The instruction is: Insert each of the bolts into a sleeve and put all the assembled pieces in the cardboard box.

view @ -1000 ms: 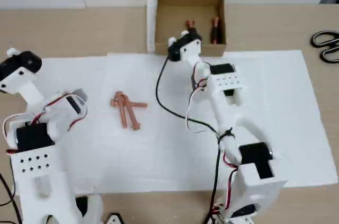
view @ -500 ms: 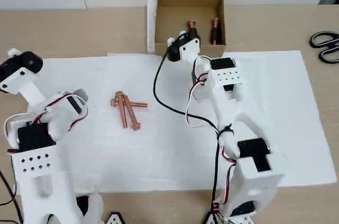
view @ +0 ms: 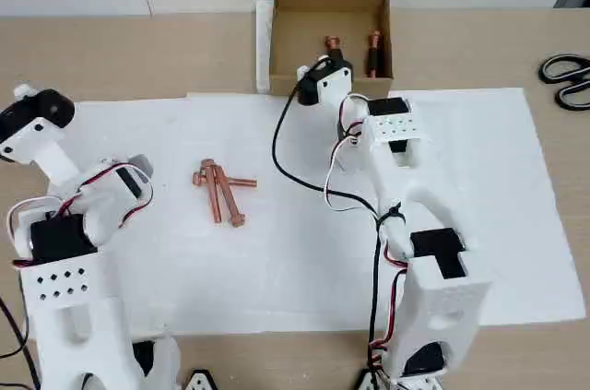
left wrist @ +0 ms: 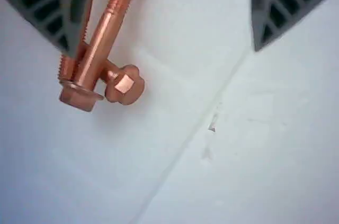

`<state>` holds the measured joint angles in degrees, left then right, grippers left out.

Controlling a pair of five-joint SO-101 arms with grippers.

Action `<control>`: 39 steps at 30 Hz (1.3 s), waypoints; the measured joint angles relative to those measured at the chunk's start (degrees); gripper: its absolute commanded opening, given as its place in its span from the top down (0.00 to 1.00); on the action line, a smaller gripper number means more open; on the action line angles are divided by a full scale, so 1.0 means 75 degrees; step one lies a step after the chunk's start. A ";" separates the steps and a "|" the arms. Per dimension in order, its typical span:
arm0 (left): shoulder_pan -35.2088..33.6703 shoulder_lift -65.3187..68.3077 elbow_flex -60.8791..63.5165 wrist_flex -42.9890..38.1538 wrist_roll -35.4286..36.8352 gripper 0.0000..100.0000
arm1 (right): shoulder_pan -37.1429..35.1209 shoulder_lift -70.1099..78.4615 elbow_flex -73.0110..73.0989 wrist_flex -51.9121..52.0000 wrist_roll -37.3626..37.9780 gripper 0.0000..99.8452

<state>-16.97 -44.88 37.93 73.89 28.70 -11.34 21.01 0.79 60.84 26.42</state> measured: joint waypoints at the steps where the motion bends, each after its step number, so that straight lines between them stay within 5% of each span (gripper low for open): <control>1: 0.0000 0.0000 0.0000 0.0000 0.0000 0.80 | 0.0000 0.0000 0.0000 0.0000 0.0000 0.82; 24: 0.0000 0.0000 0.0000 0.0000 0.0000 0.80 | -0.0176 0.0340 -0.0188 0.0422 0.0000 1.00; 39: 0.0000 0.0012 0.0234 -0.0023 -0.0141 0.79 | -0.0891 -0.0856 -0.2004 0.4032 -0.1407 1.00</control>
<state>-16.97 -44.79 39.69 73.71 27.65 -18.02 14.59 -14.24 91.08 15.87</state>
